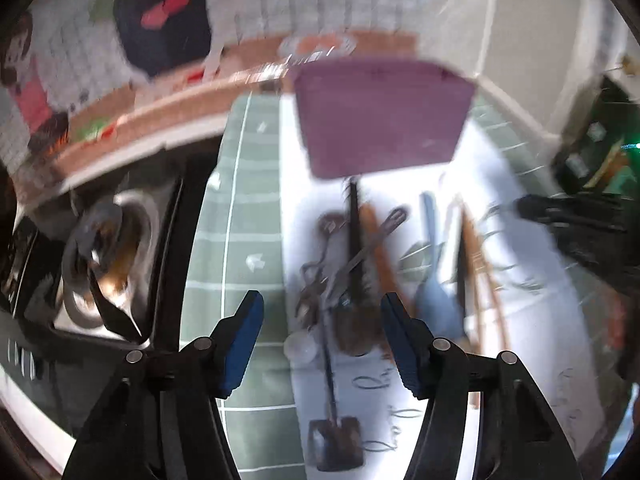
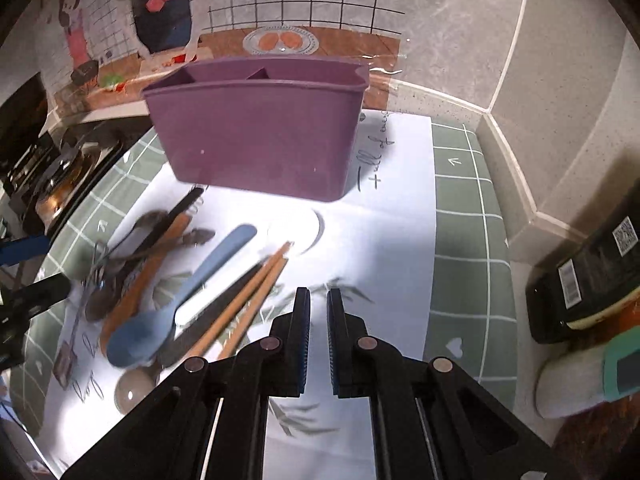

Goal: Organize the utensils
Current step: 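Move both tools down over the loose utensils beside the purple caddy, then grasp the white ball-handled spoon with the left tool while the right tool grasps the metal tongs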

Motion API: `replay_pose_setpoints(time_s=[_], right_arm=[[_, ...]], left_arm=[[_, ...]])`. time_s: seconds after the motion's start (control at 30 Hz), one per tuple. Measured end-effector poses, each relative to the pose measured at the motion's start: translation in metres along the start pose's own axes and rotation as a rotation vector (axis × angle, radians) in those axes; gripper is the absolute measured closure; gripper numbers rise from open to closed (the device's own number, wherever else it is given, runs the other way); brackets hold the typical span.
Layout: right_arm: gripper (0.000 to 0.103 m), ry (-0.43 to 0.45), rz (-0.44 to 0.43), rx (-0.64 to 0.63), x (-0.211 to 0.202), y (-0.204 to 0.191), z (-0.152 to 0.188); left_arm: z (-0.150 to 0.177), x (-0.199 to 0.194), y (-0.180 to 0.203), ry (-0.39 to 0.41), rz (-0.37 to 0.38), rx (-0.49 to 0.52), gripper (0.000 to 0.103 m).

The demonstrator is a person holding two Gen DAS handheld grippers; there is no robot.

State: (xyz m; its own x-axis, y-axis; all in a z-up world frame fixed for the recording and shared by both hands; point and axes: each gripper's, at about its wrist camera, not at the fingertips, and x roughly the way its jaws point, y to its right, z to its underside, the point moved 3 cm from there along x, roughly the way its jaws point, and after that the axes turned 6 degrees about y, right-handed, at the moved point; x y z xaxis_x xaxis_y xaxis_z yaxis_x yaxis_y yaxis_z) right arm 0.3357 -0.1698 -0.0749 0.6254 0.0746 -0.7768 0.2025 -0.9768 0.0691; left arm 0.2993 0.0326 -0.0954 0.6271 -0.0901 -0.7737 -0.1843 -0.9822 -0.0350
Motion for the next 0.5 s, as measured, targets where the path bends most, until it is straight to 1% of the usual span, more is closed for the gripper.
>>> replay_pose_setpoints(time_s=[0.03, 0.1, 0.13, 0.17, 0.2, 0.23, 0.27, 0.3, 0.37, 0.4, 0.5], right_arm=[[0.093, -0.001, -0.002, -0.006, -0.002, -0.001, 0.002], [0.092, 0.002, 0.0, -0.027, -0.007, -0.003, 0.006], [0.088, 0.004, 0.004, -0.037, -0.009, -0.003, 0.007], [0.079, 0.009, 0.008, -0.046, -0.012, -0.003, 0.008], [0.074, 0.015, 0.011, -0.053, -0.015, -0.002, 0.009], [0.065, 0.026, 0.012, -0.058, -0.019, -0.001, 0.009], [0.062, 0.041, 0.015, -0.063, -0.023, 0.0, 0.008], [0.058, 0.054, 0.02, -0.065, -0.027, 0.002, 0.008], [0.054, 0.072, 0.034, -0.067, -0.032, 0.006, 0.006], [0.054, 0.08, 0.039, -0.066, -0.035, 0.009, 0.006], [0.054, 0.088, 0.043, -0.061, -0.039, 0.013, 0.006]], left_arm=[[0.002, 0.006, -0.002, -0.019, -0.021, -0.015, 0.042], [0.004, 0.017, -0.006, -0.044, -0.039, -0.036, 0.043], [0.006, 0.02, -0.005, -0.053, -0.049, -0.038, 0.046], [0.007, 0.021, -0.005, -0.056, -0.054, -0.035, 0.051], [0.008, 0.022, -0.002, -0.06, -0.057, -0.026, 0.054], [0.009, 0.023, 0.001, -0.065, -0.06, -0.017, 0.061], [0.011, 0.023, 0.004, -0.067, -0.064, -0.008, 0.072], [0.013, 0.023, 0.006, -0.069, -0.068, -0.006, 0.078], [0.016, 0.022, 0.006, -0.06, -0.07, -0.019, 0.096], [0.016, 0.021, 0.005, -0.059, -0.06, -0.034, 0.098], [0.015, 0.01, 0.004, -0.057, 0.002, -0.087, 0.099]])
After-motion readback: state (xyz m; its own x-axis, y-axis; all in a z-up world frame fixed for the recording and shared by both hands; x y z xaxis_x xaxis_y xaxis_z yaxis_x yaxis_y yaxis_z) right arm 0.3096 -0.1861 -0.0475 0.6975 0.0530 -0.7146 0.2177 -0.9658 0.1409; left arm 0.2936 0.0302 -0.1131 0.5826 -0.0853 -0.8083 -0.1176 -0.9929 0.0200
